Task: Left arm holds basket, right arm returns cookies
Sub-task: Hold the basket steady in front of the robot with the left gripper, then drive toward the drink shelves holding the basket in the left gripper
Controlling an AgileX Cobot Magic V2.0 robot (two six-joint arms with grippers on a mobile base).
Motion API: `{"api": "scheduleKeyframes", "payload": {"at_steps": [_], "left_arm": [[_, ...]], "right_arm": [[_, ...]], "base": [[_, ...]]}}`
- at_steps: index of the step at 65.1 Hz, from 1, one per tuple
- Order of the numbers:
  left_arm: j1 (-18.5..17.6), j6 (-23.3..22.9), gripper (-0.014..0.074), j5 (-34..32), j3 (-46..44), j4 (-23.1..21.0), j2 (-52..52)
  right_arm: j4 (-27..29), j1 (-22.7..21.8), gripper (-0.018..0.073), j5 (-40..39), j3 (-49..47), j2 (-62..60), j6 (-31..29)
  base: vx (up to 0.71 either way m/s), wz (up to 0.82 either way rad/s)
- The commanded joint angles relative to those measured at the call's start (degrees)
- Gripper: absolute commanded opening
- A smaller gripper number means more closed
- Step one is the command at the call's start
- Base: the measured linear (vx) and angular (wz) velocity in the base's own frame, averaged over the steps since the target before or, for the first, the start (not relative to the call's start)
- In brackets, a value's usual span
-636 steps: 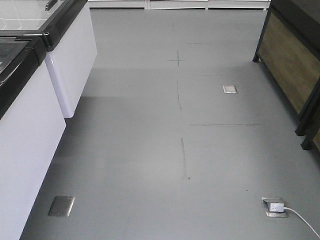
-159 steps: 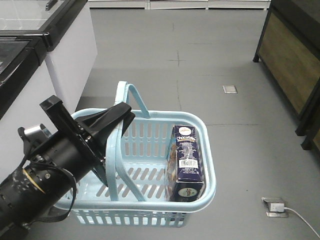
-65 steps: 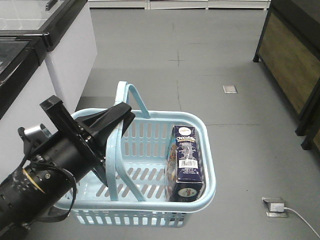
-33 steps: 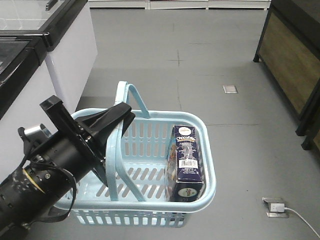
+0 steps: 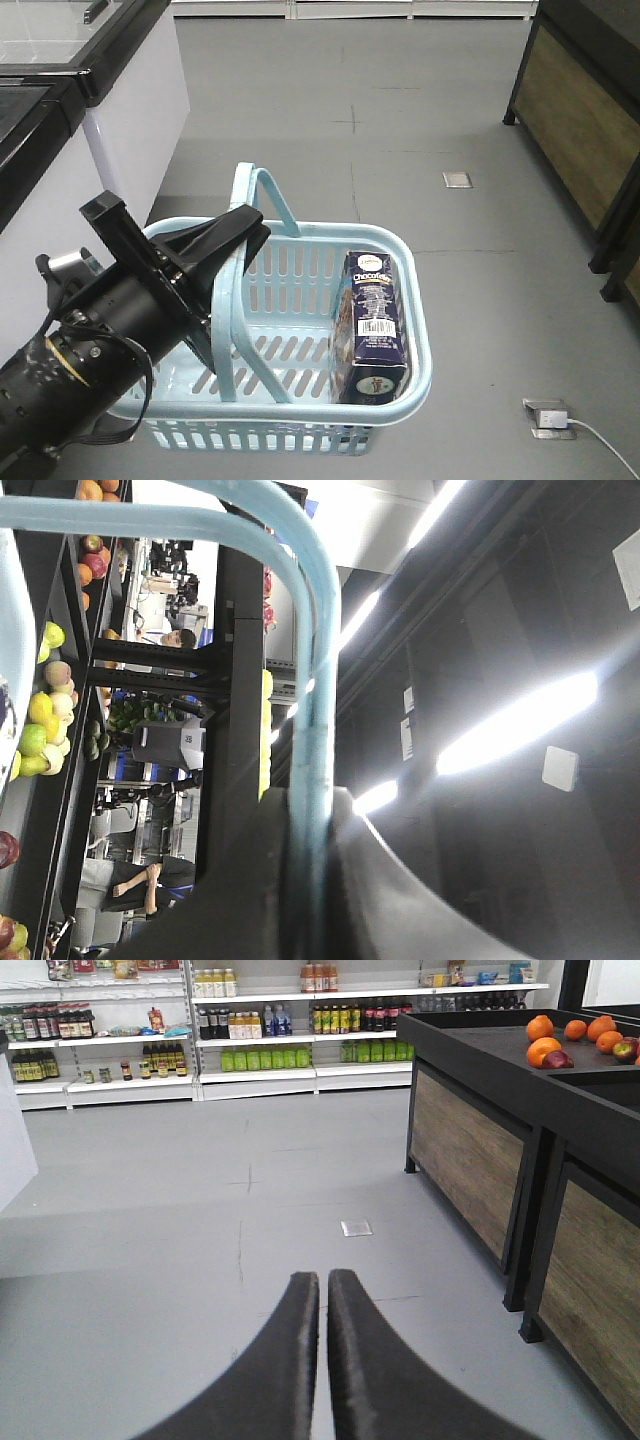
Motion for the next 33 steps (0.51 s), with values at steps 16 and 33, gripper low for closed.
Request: {"api": "scheduleKeyframes", "payload": {"at_steps": [16,33], "left_arm": [[-0.44,-0.24,-0.0003,-7.88,-1.81,-0.37,-1.99],[-0.44,-0.24,-0.0003,-7.88,-1.81,-0.37,-1.99]], "right_arm": [[-0.45,-0.24,-0.0006,-4.04,1.02,-0.74,-0.31],[-0.45,-0.24,-0.0006,-4.04,1.02,-0.74,-0.31]], "base": [[0.09,-0.05],[0.13,-0.03]]}}
